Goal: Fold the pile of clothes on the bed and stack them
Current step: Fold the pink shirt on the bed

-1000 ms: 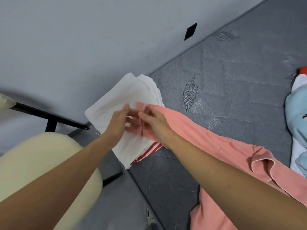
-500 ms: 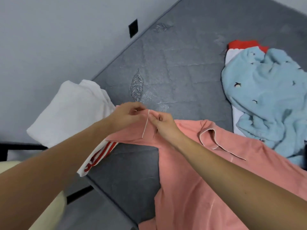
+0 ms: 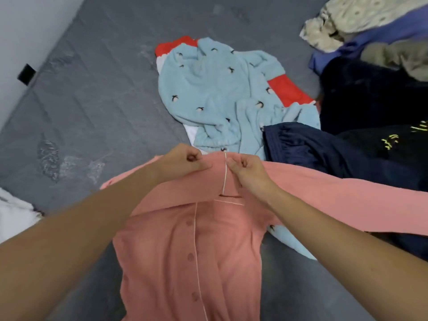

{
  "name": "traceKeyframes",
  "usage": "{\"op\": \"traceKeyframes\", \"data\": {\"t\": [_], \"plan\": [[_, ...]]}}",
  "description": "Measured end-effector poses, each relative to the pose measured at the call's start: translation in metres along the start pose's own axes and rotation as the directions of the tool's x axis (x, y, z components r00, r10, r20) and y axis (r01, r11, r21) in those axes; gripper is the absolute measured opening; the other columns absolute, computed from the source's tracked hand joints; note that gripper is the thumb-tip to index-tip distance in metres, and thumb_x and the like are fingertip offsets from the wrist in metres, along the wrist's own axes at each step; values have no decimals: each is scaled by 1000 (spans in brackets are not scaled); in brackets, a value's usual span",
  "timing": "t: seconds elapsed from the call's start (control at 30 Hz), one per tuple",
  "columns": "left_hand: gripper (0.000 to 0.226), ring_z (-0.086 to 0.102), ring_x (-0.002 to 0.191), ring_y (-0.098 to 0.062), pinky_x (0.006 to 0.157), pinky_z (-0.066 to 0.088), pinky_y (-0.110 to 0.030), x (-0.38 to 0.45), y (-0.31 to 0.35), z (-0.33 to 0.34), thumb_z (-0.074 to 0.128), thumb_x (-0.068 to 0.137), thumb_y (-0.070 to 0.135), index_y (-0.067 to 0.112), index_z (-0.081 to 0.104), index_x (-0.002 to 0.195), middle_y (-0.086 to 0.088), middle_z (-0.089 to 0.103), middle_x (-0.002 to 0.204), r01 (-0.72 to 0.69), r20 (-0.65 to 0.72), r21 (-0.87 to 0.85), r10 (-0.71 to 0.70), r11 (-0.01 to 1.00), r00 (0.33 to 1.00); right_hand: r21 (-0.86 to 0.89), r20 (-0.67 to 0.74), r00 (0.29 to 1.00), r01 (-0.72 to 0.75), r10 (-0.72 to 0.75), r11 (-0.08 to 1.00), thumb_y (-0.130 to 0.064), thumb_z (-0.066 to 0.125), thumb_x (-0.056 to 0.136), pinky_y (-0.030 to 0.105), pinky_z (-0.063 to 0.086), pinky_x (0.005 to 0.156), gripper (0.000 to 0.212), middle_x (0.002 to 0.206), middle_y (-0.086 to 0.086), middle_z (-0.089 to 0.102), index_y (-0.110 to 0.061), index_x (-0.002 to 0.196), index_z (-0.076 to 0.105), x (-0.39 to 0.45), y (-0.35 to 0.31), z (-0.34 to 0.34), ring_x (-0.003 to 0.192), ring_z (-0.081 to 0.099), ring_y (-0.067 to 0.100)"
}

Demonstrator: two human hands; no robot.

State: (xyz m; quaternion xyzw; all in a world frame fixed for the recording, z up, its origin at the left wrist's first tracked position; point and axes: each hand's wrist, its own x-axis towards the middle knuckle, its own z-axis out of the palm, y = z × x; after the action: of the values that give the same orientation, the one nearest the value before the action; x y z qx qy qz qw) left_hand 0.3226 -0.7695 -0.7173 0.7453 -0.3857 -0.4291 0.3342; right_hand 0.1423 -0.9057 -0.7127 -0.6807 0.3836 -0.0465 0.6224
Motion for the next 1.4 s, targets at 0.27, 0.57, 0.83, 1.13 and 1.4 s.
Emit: {"op": "traceKeyframes", "data": {"t": [0.27, 0.57, 0.83, 1.13, 1.4], "plan": [[42, 40, 57, -10, 56, 31, -21, 80, 120, 153, 79, 92, 37, 1, 69, 74, -2, 47, 59, -164, 189, 35, 154, 986, 970, -46, -223, 975, -11, 0, 999, -17, 60, 105, 34, 33, 61, 32, 73, 7, 43, 1, 78, 62, -66, 50, -196, 68, 39, 18], [27, 42, 58, -7, 58, 36, -19, 137, 226, 293, 83, 89, 31, 12, 71, 75, 6, 47, 60, -265, 235, 38, 249, 964, 940, 74, -401, 908, -102, 123, 992, -27, 60, 105, 31, 49, 70, 33, 85, 9, 63, 4, 98, 68, -120, 116, -349, 79, 57, 15], [28, 51, 56, -4, 64, 42, -15, 179, 277, 397, 85, 86, 37, 21, 68, 69, 8, 53, 55, -296, 224, 109, 266, 949, 937, -11, -566, 817, -137, 107, 990, -29, 66, 100, 35, 58, 81, 25, 95, 3, 76, -7, 102, 76, -141, 172, -441, 94, 71, 18], [18, 59, 69, -7, 71, 54, -43, 190, 256, 407, 79, 84, 40, 34, 61, 88, 9, 65, 74, -300, 147, 340, 264, 891, 953, -687, -493, 844, -229, -211, 690, -41, 64, 100, 41, 43, 67, 25, 97, 0, 59, -19, 102, 52, -124, 198, -451, 90, 59, 30], [18, 56, 83, -6, 73, 50, -34, 159, 224, 348, 73, 91, 39, 31, 60, 101, 14, 61, 88, -362, 138, 440, 336, 822, 932, -907, -262, 860, -65, -438, 415, -24, 68, 89, 40, 38, 77, 24, 106, 1, 56, -20, 112, 63, -105, 162, -402, 97, 53, 27]]}}
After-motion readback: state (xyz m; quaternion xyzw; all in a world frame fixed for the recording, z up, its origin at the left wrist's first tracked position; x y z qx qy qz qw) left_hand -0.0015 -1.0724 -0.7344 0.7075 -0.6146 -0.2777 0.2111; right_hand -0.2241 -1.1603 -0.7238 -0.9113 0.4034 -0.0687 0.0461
